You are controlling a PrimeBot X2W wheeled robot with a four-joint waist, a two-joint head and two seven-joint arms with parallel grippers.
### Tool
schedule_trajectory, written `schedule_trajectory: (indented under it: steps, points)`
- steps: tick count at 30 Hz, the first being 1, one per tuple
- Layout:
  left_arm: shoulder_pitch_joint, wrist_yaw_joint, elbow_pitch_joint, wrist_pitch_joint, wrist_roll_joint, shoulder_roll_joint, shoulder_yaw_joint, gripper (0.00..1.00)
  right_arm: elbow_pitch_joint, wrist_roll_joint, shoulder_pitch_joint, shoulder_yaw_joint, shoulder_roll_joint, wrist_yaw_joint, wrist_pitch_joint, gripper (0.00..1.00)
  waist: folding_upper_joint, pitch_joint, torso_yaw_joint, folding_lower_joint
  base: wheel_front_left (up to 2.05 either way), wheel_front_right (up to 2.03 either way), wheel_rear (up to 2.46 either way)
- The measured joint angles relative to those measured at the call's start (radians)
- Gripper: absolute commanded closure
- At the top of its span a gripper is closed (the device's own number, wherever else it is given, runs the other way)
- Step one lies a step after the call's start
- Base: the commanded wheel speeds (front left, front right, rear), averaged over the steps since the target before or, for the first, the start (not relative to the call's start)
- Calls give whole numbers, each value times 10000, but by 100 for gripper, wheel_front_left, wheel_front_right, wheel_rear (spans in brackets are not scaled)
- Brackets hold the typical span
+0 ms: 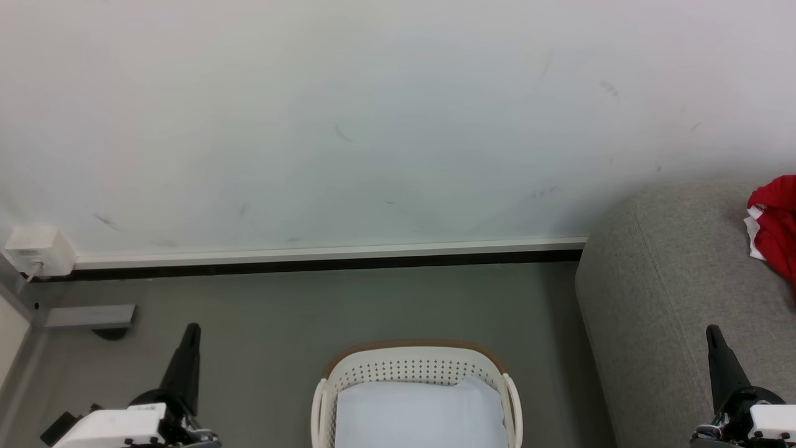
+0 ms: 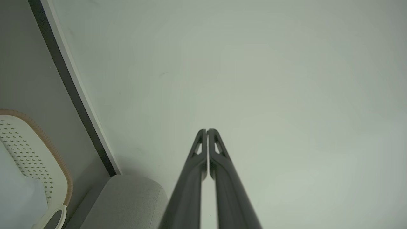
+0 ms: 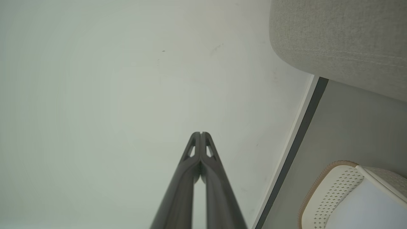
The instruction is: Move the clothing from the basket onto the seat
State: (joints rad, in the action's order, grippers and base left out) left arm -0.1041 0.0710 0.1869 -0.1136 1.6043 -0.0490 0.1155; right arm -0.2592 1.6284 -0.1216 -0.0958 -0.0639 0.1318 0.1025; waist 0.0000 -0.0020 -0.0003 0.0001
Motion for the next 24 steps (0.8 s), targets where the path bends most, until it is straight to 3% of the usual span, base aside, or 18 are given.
schedule_trajectory:
  steps: [24]
  points:
    - [-1, 0, 0, 0, 2, 0, 0, 100, 2, 40, 0, 69, -42, 0, -71, 100, 0, 0, 0, 0, 0, 0, 0]
